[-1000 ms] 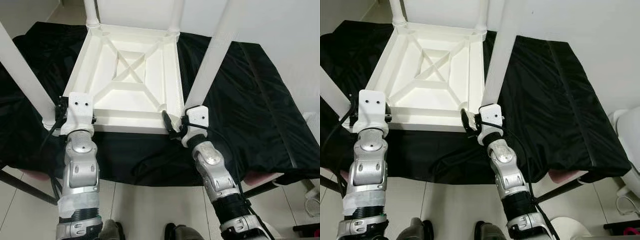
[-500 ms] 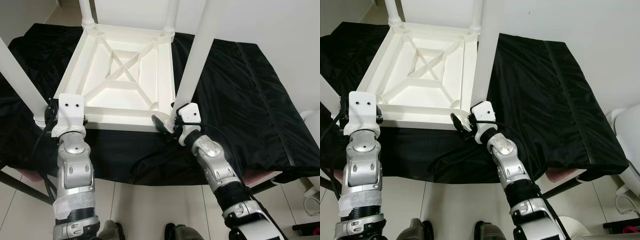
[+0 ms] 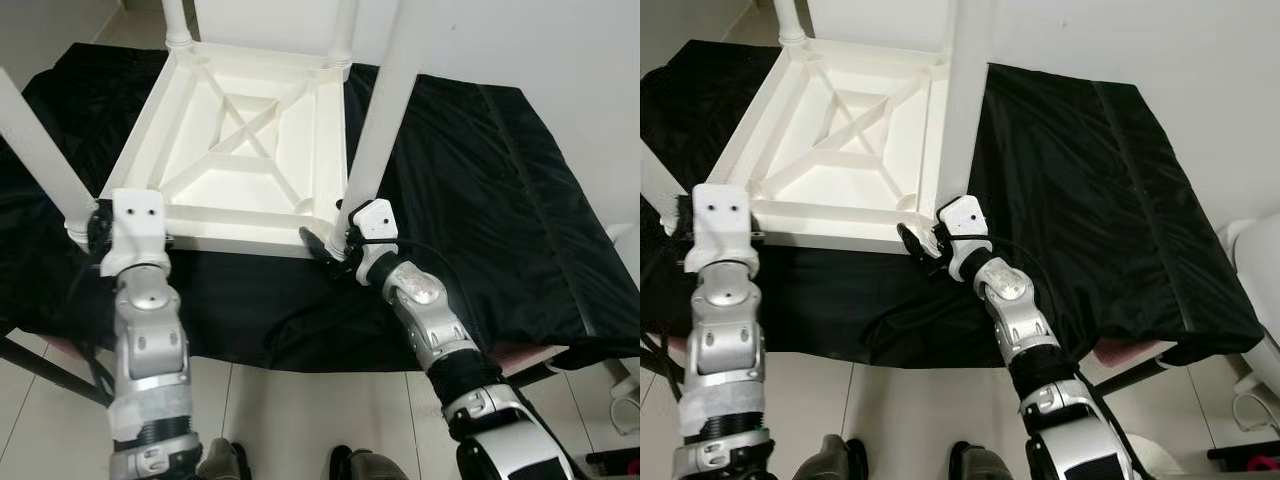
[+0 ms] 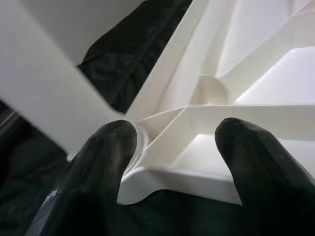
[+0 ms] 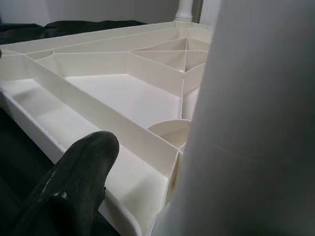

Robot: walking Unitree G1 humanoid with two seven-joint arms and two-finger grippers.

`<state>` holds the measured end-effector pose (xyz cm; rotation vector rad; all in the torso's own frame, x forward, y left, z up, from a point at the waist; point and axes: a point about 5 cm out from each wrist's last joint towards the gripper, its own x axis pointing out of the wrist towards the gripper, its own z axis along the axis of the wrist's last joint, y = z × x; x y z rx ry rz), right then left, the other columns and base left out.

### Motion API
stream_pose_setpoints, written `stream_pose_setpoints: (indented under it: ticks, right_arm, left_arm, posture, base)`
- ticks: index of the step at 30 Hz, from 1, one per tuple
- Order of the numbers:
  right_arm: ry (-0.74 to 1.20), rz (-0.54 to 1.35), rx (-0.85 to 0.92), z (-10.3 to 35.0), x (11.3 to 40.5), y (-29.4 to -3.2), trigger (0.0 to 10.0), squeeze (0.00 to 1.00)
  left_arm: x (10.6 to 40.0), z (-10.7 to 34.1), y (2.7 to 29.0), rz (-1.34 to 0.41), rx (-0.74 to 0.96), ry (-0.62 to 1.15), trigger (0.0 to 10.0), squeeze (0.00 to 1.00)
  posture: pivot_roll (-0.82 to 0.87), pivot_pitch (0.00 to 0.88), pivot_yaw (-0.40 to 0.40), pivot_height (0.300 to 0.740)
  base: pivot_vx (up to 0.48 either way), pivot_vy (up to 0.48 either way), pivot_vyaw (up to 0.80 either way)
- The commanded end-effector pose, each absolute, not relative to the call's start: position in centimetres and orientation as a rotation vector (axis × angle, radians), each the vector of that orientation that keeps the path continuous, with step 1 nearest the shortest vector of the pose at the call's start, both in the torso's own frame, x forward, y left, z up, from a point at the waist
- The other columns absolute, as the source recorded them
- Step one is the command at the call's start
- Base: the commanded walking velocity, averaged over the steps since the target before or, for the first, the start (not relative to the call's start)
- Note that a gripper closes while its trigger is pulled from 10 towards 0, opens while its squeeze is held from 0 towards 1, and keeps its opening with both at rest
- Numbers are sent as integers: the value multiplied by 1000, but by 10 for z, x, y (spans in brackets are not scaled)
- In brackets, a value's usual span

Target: Building children table

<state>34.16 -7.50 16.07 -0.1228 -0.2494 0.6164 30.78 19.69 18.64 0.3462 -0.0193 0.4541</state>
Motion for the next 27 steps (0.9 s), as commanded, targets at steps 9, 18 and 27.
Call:
stream_pose_setpoints:
  ticks: [9,18,27]
  right_arm:
    - [-246,518,-126,160,354,-100,10000,0]
    - [-324,459,-70,162,340,-97,10000,0]
    - [-371,315,47,159,321,-112,10000,0]
  left_arm:
    - [308,189,170,415,325,-119,10000,0]
    - [301,181,132,85,328,-174,10000,0]
    - [282,162,103,-321,360,-198,10000,0]
  posture:
    - [-67,153,-13,740]
    - [-61,142,-25,740]
    - [-59,130,-38,740]
  base:
    - [0,0,0]
    - [0,0,0]
    - [0,0,0]
